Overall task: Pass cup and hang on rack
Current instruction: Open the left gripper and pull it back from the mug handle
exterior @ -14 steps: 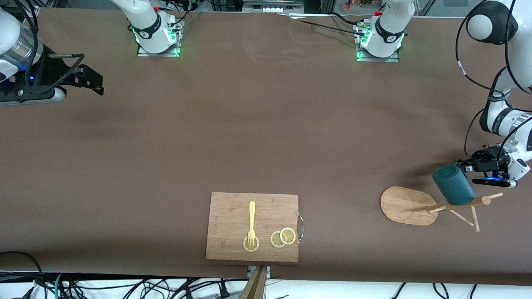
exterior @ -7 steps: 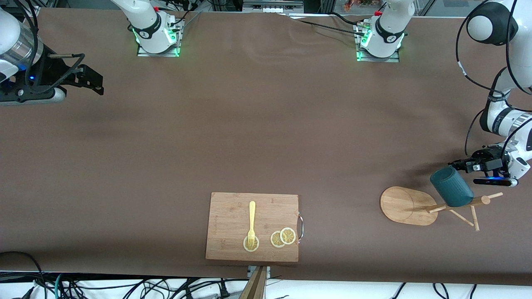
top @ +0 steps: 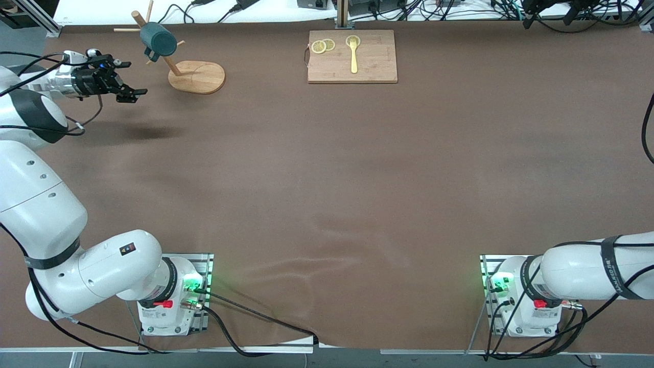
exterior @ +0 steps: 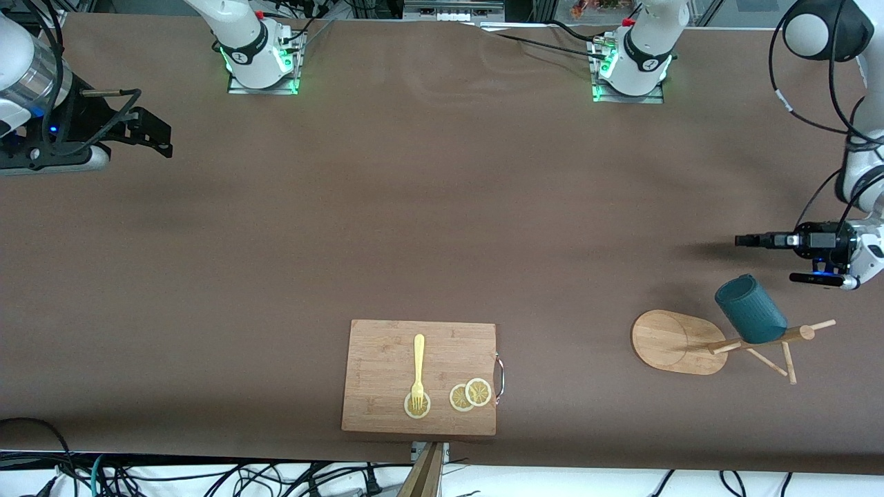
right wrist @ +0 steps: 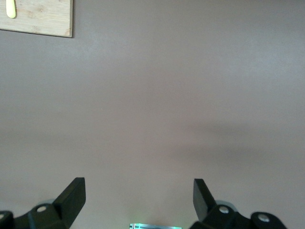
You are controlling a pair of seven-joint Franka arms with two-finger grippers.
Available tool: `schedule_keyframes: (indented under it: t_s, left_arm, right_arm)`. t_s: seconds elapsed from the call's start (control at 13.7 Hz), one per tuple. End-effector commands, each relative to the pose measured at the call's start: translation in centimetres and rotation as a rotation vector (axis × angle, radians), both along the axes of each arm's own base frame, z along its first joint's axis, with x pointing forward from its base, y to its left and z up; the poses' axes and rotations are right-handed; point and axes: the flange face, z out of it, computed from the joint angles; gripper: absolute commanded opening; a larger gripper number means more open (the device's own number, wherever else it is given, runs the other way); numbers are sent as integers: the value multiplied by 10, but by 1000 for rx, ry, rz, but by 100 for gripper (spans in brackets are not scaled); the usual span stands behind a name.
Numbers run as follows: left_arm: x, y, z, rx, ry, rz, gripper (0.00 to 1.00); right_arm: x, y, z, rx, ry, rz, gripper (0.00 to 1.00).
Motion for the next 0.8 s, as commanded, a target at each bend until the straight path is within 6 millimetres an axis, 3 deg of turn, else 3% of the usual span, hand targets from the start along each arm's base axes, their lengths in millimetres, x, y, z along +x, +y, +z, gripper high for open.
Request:
schedule_keyframes:
  t_s: [0.0, 0.15, 0.29, 0.51, 0.73]
  left_arm:
    - [-14, 1, 67, 157, -26, -138, 100]
    - [-16, -9, 113, 300, -39, -234, 100]
    - [0, -39, 165, 496, -82, -352, 100]
    - [19, -102, 224, 776, -144, -458, 100]
    - [34, -184, 269, 1103, -144, -523, 100]
  right_arm:
    - [-5, 10, 8, -4, -3, -11, 100]
    - [-5, 10, 7, -6, 0, -35, 100]
    - [-5, 10, 7, -6, 0, -35, 100]
    - [-5, 10, 8, -7, -3, -34, 100]
    - [-5, 10, 7, -7, -2, -35, 100]
